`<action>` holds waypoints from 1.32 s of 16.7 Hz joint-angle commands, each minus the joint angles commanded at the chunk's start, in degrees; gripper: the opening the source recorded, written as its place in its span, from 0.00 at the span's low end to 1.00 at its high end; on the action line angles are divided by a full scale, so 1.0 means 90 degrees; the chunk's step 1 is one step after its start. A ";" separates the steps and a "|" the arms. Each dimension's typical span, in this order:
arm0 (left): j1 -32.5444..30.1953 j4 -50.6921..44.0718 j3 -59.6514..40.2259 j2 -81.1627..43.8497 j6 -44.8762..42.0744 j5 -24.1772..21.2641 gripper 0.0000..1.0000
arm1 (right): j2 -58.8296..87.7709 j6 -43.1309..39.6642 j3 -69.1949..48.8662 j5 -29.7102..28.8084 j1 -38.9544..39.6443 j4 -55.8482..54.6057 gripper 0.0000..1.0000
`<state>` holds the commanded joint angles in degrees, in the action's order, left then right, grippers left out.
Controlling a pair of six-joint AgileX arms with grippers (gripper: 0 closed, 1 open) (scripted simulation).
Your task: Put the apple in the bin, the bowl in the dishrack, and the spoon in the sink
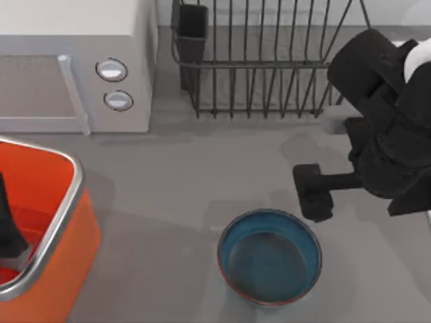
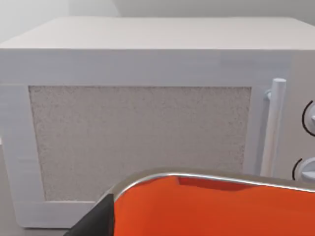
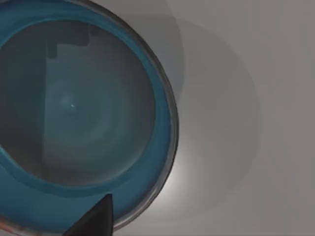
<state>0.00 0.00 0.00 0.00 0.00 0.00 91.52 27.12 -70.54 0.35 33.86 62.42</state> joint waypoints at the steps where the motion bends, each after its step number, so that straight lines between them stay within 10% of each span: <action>1: 0.0000 0.0000 0.0000 0.0000 0.0000 0.0000 1.00 | 0.0312 0.0103 -0.0291 -0.0009 0.0133 0.0225 1.00; 12: 0.0000 0.0000 0.0000 0.0000 0.0000 0.0000 1.00 | 0.1016 0.0330 -0.0900 -0.0040 0.0423 0.0625 1.00; 22: 0.0000 0.0000 0.0000 0.0000 0.0000 0.0000 1.00 | 0.1760 0.0375 0.0685 -0.0045 0.0467 -0.1712 1.00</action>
<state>0.00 0.00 0.00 0.00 0.00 0.00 107.36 30.49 -64.38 -0.06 38.07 47.01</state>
